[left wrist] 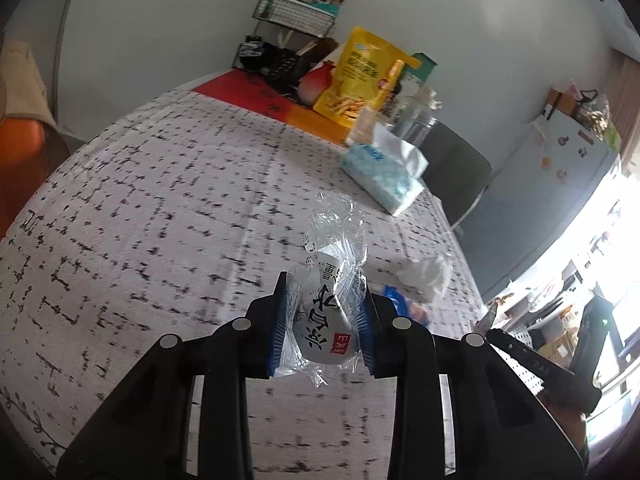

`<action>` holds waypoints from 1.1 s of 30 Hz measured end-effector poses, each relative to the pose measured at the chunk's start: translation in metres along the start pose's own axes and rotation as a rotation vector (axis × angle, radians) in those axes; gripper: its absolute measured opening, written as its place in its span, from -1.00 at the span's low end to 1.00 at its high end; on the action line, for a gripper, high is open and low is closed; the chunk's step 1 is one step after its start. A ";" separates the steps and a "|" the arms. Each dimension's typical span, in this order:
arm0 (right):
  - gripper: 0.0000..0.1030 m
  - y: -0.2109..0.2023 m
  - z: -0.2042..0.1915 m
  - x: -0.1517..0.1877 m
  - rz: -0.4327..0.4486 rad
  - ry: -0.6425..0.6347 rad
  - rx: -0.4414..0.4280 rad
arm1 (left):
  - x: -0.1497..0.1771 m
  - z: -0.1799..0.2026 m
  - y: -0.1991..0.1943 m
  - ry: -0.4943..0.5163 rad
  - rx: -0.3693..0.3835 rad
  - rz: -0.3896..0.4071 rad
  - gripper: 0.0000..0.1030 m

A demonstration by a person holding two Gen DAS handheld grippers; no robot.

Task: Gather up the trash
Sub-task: 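Grasp the small grey printed paper scrap with the right gripper, then carry the bagged bottle and paper scrap over the trash bin with both grippers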

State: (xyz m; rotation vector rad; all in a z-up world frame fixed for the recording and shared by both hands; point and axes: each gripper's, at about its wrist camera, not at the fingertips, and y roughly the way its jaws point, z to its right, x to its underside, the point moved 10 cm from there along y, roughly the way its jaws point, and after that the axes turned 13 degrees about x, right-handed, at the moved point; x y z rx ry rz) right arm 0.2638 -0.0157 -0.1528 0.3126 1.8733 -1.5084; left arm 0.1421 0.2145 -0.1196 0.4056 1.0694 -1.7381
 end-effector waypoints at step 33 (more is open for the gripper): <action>-0.64 -0.133 0.240 0.056 0.170 0.415 0.183 | 0.086 0.275 0.120 0.292 0.337 -0.237 -0.40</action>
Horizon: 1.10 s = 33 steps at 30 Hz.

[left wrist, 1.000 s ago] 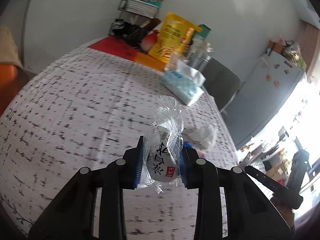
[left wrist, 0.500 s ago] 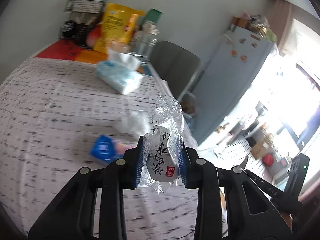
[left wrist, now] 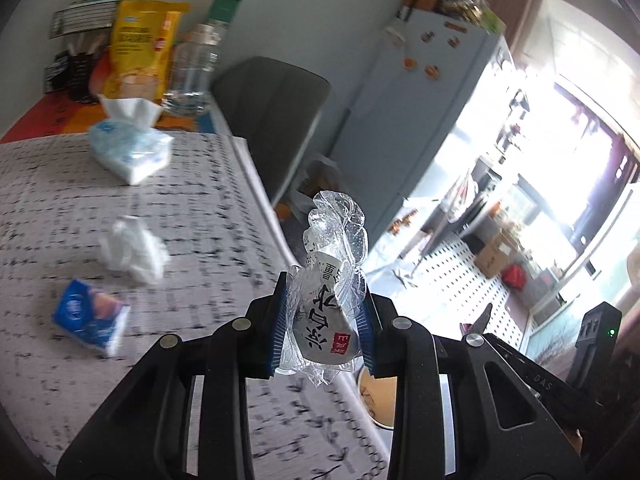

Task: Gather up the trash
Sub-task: 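Carry the bagged bottle and paper scrap over the trash bin with both grippers, then open the right gripper then the left gripper to drop both items into the bin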

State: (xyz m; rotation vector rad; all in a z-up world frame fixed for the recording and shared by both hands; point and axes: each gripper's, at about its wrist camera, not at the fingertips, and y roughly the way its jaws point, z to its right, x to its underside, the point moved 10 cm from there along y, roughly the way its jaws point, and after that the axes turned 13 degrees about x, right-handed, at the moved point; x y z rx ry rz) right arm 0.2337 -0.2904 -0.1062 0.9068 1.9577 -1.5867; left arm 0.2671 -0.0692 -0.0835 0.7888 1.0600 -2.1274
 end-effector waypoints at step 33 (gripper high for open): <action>0.17 0.086 0.272 0.055 -0.086 0.385 0.234 | 0.127 0.146 0.243 0.116 0.186 -0.436 -0.40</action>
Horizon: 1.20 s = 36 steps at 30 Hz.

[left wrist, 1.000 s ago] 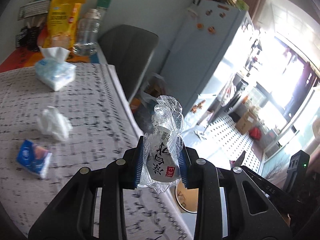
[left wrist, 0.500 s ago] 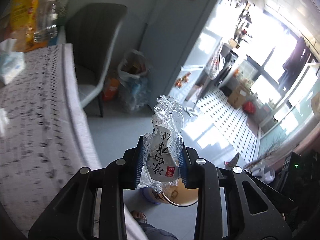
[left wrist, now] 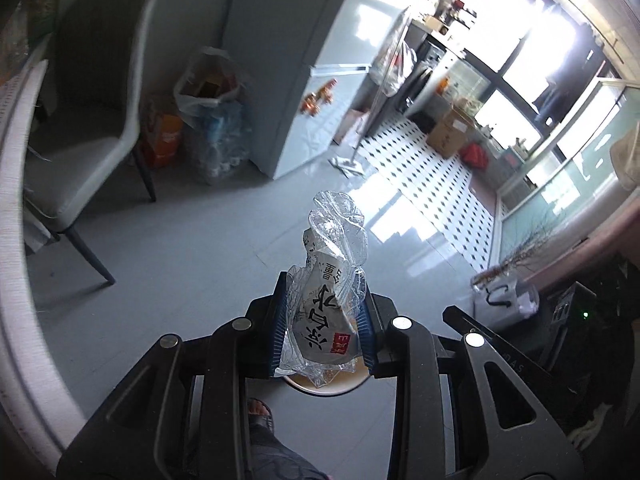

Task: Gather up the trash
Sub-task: 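Open the right gripper then the left gripper to drop both items into the bin, then move both tools back over the table toward the blue tissue packet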

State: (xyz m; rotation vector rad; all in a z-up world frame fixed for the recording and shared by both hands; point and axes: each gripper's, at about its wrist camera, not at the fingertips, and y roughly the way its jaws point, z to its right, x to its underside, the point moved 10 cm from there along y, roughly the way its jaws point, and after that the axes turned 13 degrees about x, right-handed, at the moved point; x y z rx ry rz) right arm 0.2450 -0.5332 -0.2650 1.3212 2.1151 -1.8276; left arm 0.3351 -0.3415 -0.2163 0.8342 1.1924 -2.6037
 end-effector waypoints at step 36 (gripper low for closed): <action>0.84 -0.064 -0.058 0.019 0.059 -0.128 0.039 | -0.027 -0.027 -0.179 -0.018 -0.024 0.324 0.88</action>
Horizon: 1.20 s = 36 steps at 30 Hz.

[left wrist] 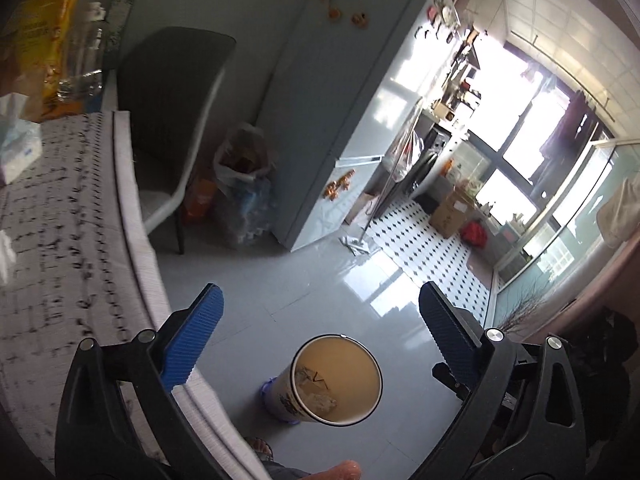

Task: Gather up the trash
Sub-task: 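Move both tools back over the table toward the blue tissue packet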

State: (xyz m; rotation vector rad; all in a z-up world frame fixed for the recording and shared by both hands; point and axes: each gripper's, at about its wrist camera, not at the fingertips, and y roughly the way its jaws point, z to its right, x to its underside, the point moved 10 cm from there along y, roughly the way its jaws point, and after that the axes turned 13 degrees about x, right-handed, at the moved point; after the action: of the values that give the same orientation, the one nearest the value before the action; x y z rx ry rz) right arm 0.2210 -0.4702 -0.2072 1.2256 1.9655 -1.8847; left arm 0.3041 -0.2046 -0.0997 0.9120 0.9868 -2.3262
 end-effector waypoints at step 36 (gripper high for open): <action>0.85 -0.107 -0.273 0.095 0.006 -0.371 -0.281 | 0.062 -0.192 -0.240 -0.223 -0.308 0.158 0.88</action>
State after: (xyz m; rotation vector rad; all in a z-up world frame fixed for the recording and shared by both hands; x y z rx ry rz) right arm 0.2035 -0.1722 -0.1310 0.7434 1.9302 -1.6187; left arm 0.1899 0.0855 -0.1365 0.5725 1.0949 -2.0197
